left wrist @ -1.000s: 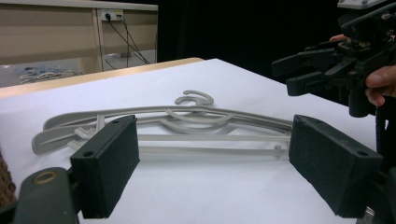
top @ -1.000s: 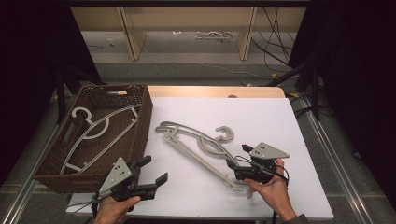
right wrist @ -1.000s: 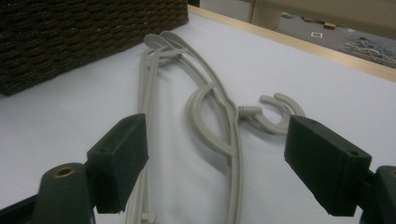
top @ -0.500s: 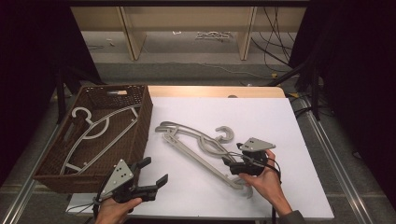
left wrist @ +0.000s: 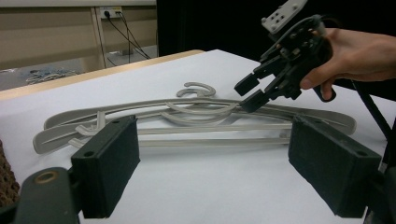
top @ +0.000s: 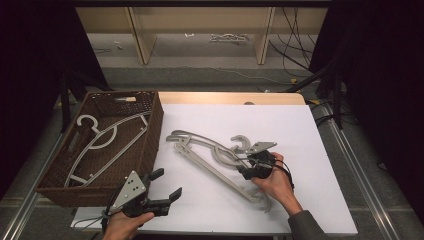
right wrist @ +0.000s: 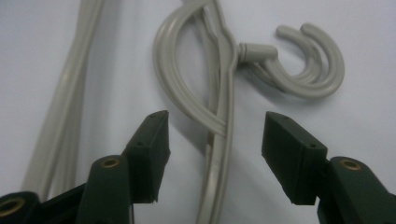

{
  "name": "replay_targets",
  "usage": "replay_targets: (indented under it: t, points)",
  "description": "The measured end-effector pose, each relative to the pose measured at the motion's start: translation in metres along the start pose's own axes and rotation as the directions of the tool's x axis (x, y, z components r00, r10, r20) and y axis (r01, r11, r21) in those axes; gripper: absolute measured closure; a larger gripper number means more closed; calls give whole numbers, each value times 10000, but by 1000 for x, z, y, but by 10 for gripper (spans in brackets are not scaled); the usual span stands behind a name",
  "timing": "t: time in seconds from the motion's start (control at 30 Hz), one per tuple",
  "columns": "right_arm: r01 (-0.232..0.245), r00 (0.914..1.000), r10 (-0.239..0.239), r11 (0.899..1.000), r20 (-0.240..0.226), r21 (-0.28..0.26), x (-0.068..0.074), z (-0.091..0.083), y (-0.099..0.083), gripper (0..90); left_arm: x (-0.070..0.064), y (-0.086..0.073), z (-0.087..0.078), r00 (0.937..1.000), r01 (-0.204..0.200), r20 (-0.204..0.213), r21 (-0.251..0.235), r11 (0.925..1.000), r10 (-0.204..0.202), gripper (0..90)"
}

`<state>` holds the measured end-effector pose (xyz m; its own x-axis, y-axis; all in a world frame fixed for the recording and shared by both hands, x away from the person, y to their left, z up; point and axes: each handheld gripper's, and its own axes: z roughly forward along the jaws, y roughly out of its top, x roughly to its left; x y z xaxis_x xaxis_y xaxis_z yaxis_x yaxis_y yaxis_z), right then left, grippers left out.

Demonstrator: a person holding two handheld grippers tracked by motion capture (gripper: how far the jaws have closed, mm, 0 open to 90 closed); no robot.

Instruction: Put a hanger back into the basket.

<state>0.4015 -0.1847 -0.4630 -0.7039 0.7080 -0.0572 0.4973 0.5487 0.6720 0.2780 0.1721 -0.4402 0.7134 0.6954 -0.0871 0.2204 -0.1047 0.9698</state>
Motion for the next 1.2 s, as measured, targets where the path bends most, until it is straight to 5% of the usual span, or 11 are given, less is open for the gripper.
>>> replay_targets:
  t: [0.07, 0.1, 0.3, 0.5, 0.73, 1.2]
  points:
    - [165, 9998, -161, 9989, -110, 440, -3, 5, 2, 469, -1, 0, 0, 10000, 15, 16, -11, 10000, -15, 166]
    - [-160, 9998, 172, 9965, -139, 815, -3, 7, 3, 495, -1, 0, 0, 10000, 28, 25, -15, 10000, -28, 166]
    - [264, 9993, -232, 9932, -297, 1133, -7, 12, 5, 589, 0, 0, 1, 10000, -21, 40, 34, 10000, 21, 168]
    - [-233, 9982, 316, 9872, -503, 1580, -11, 15, 4, 687, -1, 0, 1, 9999, -81, 76, 68, 9999, 81, 174]
    - [-342, 9958, 475, 9858, -779, 1643, -13, 17, 6, 763, -1, 0, 1, 9998, -132, 121, 123, 9998, 131, 177]
    - [-524, 9977, 575, 9906, -368, 1267, -11, 4, 16, 789, -2, 0, 3, 9996, -36, 278, 135, 9999, 33, 180]
